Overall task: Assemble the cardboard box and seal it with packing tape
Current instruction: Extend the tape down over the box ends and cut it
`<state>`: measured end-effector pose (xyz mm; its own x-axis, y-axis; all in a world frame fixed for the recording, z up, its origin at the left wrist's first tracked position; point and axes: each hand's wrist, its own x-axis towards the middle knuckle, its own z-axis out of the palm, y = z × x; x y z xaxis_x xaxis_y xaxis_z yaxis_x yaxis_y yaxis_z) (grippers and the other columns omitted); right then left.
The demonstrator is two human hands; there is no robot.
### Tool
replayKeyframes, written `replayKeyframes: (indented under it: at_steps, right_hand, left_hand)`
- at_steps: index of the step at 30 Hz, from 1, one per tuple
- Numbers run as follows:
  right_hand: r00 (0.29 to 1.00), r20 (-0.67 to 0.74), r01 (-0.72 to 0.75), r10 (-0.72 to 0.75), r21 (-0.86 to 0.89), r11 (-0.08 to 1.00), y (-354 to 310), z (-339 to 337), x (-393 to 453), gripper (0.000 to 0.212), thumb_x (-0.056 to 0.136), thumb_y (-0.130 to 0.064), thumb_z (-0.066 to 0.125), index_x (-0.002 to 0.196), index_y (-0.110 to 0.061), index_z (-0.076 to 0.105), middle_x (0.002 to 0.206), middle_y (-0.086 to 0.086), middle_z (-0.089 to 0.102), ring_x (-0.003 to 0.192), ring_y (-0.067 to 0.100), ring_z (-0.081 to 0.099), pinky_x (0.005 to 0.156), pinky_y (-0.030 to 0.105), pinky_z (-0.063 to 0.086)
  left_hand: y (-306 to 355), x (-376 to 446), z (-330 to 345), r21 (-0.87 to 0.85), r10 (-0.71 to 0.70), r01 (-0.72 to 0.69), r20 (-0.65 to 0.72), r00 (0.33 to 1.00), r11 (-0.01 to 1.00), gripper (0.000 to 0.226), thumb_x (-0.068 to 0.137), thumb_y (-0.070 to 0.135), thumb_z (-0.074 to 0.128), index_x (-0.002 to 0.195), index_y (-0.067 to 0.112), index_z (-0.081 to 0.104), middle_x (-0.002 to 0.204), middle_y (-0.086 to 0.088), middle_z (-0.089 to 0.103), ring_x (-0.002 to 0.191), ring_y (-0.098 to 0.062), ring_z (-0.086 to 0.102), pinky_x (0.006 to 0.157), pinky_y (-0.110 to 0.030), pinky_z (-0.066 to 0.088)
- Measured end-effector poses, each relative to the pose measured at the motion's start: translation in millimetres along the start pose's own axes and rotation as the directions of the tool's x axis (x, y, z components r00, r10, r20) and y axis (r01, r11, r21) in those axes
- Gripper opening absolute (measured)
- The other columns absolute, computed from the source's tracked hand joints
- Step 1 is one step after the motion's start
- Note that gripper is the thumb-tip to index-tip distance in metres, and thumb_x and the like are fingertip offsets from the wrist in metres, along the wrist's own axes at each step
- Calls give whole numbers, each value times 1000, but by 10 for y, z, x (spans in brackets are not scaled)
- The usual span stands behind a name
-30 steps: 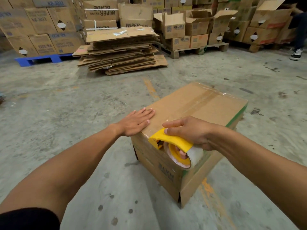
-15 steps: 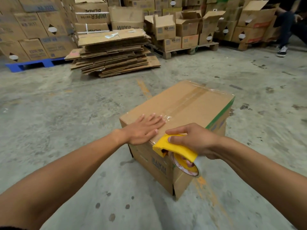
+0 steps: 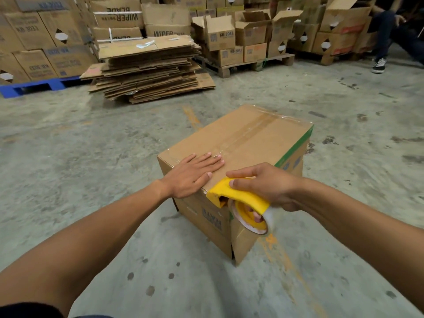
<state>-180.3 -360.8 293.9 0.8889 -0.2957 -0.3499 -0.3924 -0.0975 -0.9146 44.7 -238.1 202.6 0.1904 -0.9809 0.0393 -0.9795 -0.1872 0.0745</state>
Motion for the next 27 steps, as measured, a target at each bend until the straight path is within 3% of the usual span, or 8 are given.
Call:
replayKeyframes:
  at_steps: [5,11,16,20,27]
  right_hand:
    - [997,52,-57,57,4,998,186,-208,-405,39,95,-17,61,133,-24,58,57,11,66,35,23,51,38,28,49]
    - [1000,11,-24,24,-16,1000,298,-179,-430,39,93,-17,64,131,-22,60,73,15,68,30,23,51,36,26,47]
    - [1000,21,11,-12,46,999,306,-167,-375,34,94,-14,63,127,-22,64,76,22,65,29,22,51,33,25,46]
    - [999,33,34,-37,80,996,324,-160,-366,37,94,-13,62,130,-19,62,74,21,66,31,23,52,34,26,47]
    - [991,99,-97,87,97,991,374,-348,-572,38,95,-15,61,131,-23,58,73,24,62,37,25,49,35,29,48]
  left_hand:
    - [39,8,-23,2,-20,20,-7,1000,1000,55,97,51,3,152,45,3,160,22,2,148,-3,-4,120,-37,0]
    - [156,65,-175,29,-72,69,108,992,997,56,97,49,12,152,43,6,162,16,-1,150,-14,-4,119,-49,-4]
    - [630,198,-113,-19,88,-86,128,988,996,54,100,47,11,153,38,8,162,13,-1,149,-11,-9,119,-45,-8]
    - [645,228,-17,9,72,-73,88,993,997,57,95,57,1,151,45,0,161,18,-6,149,-10,-11,120,-44,-4]
    - [606,242,5,10,83,-84,73,994,996,53,99,52,5,151,46,0,161,18,-6,149,-11,-11,120,-44,-3]
